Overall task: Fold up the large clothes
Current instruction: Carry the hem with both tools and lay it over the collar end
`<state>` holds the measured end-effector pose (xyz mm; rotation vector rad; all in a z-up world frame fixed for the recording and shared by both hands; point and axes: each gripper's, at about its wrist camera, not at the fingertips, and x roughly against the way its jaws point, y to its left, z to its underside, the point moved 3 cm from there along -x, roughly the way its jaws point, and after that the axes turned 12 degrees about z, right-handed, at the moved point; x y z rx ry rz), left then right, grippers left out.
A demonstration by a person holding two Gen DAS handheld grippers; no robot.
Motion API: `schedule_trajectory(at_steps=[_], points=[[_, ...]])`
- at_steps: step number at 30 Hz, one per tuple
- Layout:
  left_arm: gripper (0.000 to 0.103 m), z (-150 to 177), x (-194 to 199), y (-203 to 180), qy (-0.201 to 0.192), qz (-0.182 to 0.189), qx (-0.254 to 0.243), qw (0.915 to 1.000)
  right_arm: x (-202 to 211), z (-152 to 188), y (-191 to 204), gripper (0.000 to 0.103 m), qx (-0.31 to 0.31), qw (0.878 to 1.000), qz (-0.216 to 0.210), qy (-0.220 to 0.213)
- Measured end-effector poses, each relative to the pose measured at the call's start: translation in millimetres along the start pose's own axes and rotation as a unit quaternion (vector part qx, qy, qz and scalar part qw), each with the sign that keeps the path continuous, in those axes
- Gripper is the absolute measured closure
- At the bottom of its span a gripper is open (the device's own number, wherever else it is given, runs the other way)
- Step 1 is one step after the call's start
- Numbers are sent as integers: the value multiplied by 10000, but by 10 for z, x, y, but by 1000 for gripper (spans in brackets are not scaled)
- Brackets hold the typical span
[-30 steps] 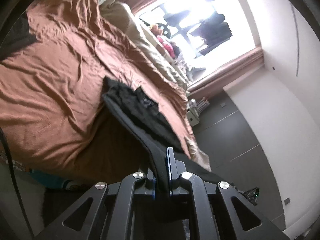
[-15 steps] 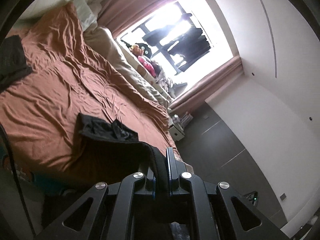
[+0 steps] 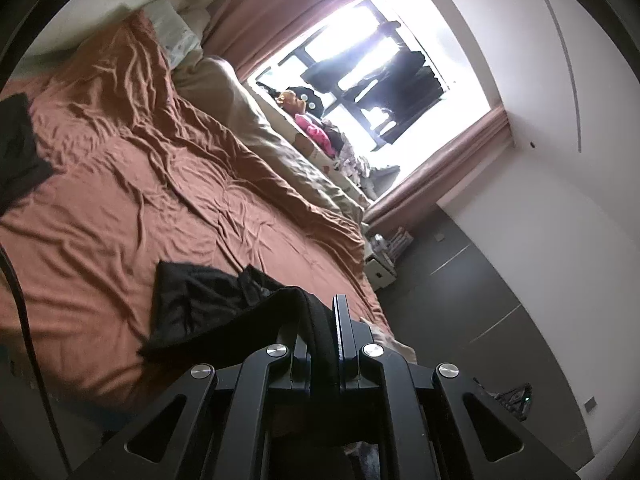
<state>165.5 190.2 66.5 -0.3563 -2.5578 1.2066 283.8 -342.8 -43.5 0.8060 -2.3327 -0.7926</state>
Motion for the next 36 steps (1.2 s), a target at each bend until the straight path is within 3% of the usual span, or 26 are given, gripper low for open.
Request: schedule_trajectory(at_steps=[12, 17, 27, 30, 31, 32, 33, 34, 36], points=[[94, -666, -1115, 591, 390, -466, -161, 9980, -1217, -480, 329, 99, 323, 9970, 696, 123], [94, -677, -1511, 988, 631, -642, -24, 9959, -1745, -556, 305, 97, 244, 9915, 1229, 355], [94, -557, -2254, 2033, 1174, -1251, 397, 9844, -2775, -500, 108, 95, -10, 9795, 1684, 1107], [94, -522, -2400, 2316, 1268, -1371, 540, 9809, -3027, -523, 110, 82, -23, 9753, 1862, 1186], [93, -509, -2450, 2366, 1310, -1411, 500, 9800, -3091, -555, 114, 59, -44, 9743, 1935, 1155], [93, -494, -2508, 2420, 1364, -1476, 440, 9786, -3125, -590, 131, 26, -54, 9751, 1917, 1112], [93, -472, -2553, 2475, 1404, -1548, 421, 9770, -3151, -612, 155, 14, -71, 9768, 1854, 1071], [91, -443, -2594, 2541, 1453, -1638, 437, 9748, -3181, -634, 161, 9, -82, 9777, 1814, 1052], [83, -401, -2643, 2633, 1542, -1741, 492, 9713, -3241, -666, 237, 9, -44, 9785, 1743, 1101]])
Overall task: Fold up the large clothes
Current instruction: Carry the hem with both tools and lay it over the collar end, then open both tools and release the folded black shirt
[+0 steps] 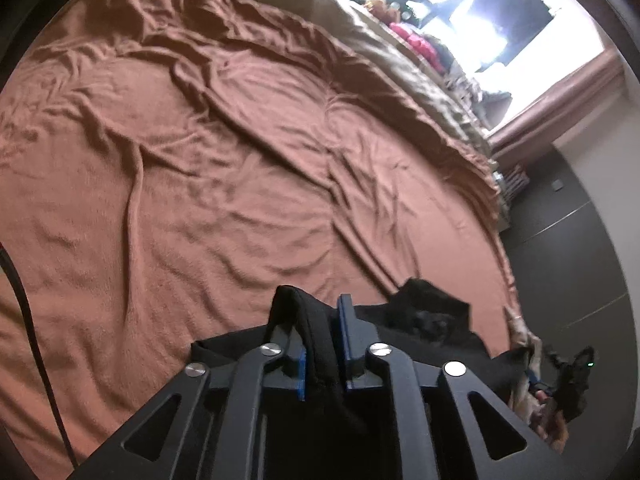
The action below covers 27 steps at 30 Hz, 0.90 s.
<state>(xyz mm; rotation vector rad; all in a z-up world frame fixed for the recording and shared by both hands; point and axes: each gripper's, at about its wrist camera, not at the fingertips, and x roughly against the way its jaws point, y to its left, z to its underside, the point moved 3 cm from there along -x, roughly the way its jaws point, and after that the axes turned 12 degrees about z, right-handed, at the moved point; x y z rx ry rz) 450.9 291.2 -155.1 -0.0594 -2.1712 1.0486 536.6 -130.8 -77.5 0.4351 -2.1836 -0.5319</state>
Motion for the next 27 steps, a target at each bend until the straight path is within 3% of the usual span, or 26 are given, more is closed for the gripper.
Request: schedule_trajectory(at_steps=[3, 5, 7, 13, 15, 16, 18, 20, 22, 27], points=[[60, -1, 0, 68, -34, 35, 104, 9999, 37, -19, 107, 9, 115, 9999, 37, 21], [33, -6, 131, 85, -308, -132, 84, 9994, 100, -9, 117, 9, 205, 9997, 122, 10], [24, -2, 260, 81, -530, -229, 14, 9983, 170, 6, 95, 9, 280, 9993, 264, 6], [24, 200, 486, 139, -349, -522, -195, 9978, 278, 142, -125, 9, 622, 9944, 839, 134], [30, 335, 518, 192, -178, -633, -232, 9976, 314, 185, -104, 9, 774, 9917, 1004, 207], [38, 391, 520, 219, -102, -654, -216, 9976, 340, 207, -101, 10, 846, 9907, 1040, 241], [45, 546, 526, 287, 83, -671, -155, 9976, 385, 266, -133, 17, 940, 9895, 1056, 317], [50, 684, 539, 347, 217, -692, -122, 9973, 391, 306, -171, 35, 1016, 9881, 1065, 445], [51, 799, 565, 392, 307, -722, -106, 9969, 368, 375, -213, 42, 1041, 9866, 1111, 586], [55, 1079, 624, 476, 510, -756, 5, 9958, 371, 497, -305, 71, 1010, 9849, 1138, 825]])
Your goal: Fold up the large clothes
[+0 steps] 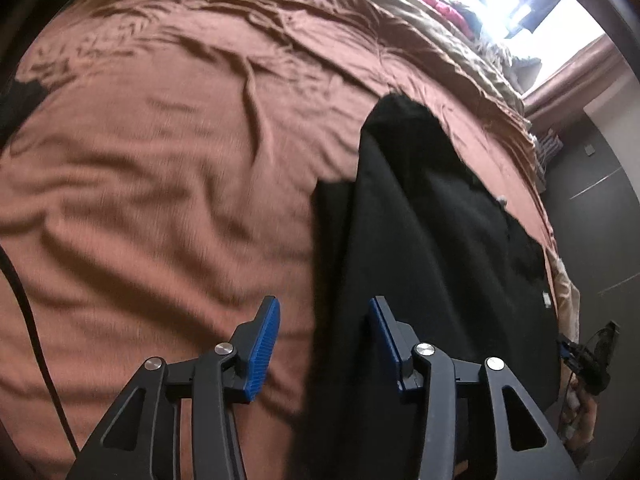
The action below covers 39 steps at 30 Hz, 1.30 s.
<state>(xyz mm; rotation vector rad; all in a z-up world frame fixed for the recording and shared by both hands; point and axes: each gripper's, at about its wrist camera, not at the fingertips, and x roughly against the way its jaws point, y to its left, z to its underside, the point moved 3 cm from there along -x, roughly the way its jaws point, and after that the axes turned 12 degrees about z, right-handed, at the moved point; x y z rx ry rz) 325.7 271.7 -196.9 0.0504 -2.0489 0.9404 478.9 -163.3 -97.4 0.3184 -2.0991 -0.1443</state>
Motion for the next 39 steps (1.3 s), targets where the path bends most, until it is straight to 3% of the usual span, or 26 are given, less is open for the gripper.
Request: schedule_trajectory(at_steps=[6, 8, 12, 15, 19, 21, 22, 24, 26, 28, 29, 30, 31, 39], points=[[68, 244, 63, -31, 193, 146, -8, 9997, 112, 101, -91, 97, 90, 9998, -172, -80], [84, 296, 52, -70, 290, 371, 6, 9989, 132, 152, -133, 102, 84, 9997, -199, -113], [97, 293, 68, -147, 260, 457, 4, 9986, 186, 278, -300, 103, -146, 9994, -182, -241], [99, 272, 60, -238, 252, 519, -107, 9983, 197, 389, -404, 103, -326, 9991, -58, -258], [99, 250, 74, -186, 186, 420, -71, 9989, 259, 502, -592, 103, -617, 9970, 411, -225], [98, 273, 146, -117, 85, 477, 60, 9988, 383, 522, -707, 103, -853, 9955, 297, -271], [93, 288, 182, -79, 54, 506, 143, 9986, 470, 526, -734, 103, -890, 9951, 257, -333], [78, 330, 262, -11, -10, 577, 289, 9979, 674, 507, -716, 103, -794, 9952, 269, -515], [48, 382, 350, 34, -133, 633, 374, 9972, 845, 502, -622, 103, -618, 9955, 264, -666], [40, 413, 412, 36, -231, 700, 418, 9964, 966, 502, -474, 95, -400, 9961, 193, -764], [39, 438, 436, 42, -256, 751, 455, 9958, 1014, 512, -375, 77, -273, 9963, 150, -798], [38, 471, 448, 45, -265, 819, 518, 9949, 1045, 536, -298, 51, -178, 9963, 97, -831], [38, 497, 453, 48, -268, 873, 566, 9942, 1063, 547, -228, 40, -98, 9962, 34, -868], [38, 744, 457, 163, -171, 1064, 870, 9904, 1023, 752, 396, 39, 645, 9920, -190, -1069]])
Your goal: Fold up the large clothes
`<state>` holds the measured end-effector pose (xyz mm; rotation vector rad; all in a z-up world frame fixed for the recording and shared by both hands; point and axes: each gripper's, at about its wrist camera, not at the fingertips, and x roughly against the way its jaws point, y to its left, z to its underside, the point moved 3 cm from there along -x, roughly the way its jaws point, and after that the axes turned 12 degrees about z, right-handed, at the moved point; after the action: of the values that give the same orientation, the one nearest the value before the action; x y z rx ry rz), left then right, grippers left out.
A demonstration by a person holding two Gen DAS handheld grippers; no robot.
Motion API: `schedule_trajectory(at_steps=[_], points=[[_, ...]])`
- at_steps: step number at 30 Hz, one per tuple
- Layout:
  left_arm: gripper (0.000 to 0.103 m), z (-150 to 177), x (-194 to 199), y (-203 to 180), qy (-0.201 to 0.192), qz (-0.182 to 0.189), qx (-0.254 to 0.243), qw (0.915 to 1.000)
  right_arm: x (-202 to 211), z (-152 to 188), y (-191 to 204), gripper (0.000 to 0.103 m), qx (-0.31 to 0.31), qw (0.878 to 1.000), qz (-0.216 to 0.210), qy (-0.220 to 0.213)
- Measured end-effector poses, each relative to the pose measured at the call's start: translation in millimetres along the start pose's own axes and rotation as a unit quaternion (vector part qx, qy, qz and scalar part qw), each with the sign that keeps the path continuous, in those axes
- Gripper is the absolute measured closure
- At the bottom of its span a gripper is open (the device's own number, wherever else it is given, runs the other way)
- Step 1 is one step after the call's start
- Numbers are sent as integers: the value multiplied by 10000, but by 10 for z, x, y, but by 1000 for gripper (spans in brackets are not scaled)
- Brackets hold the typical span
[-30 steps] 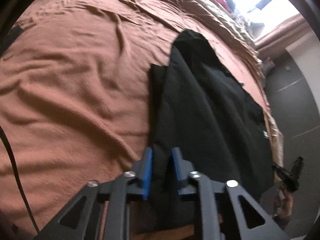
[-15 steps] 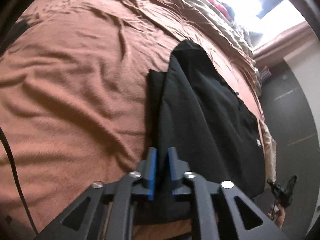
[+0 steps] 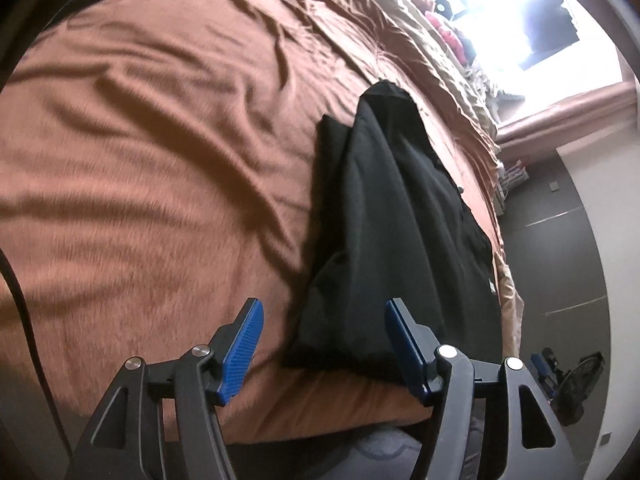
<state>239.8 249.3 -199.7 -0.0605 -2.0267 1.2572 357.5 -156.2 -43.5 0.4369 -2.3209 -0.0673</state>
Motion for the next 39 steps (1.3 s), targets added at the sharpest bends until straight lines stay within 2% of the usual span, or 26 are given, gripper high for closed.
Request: schedule_trajectory(at_steps=[1, 3, 8, 10, 12, 16, 20, 23, 31, 39], points=[[38, 20, 5, 25, -3, 54, 55, 10000, -40, 8, 46, 43, 41, 10000, -22, 22], [38, 48, -5, 57, 24, 196, 163, 9997, -118, 45, 171, 56, 148, 9997, -148, 124], [38, 75, -157, 28, 122, 425, 252, 9987, -318, 128, 454, 62, 353, 9978, -361, 439], [38, 68, -245, 20, 147, 470, 296, 9983, -386, 158, 590, 71, 459, 9967, -399, 534], [39, 51, -323, 23, 120, 469, 350, 9982, -450, 191, 716, 73, 632, 9952, -440, 606], [49, 66, -410, -3, 41, 325, 323, 9989, -636, 197, 969, 78, 1019, 9905, -454, 806], [59, 89, -409, 19, -64, 262, 333, 9991, -948, 238, 1167, 79, 1335, 9851, -226, 1062], [64, 100, -386, 22, -145, 213, 353, 9990, -1209, 224, 1238, 79, 1347, 9827, -131, 1261], [65, 130, -355, 26, -328, 158, 567, 9977, -1723, -84, 1423, 79, 1440, 9811, 285, 1265], [65, 172, -297, 92, -394, 240, 812, 9956, -2294, -449, 1544, 79, 1104, 9841, 490, 1304]])
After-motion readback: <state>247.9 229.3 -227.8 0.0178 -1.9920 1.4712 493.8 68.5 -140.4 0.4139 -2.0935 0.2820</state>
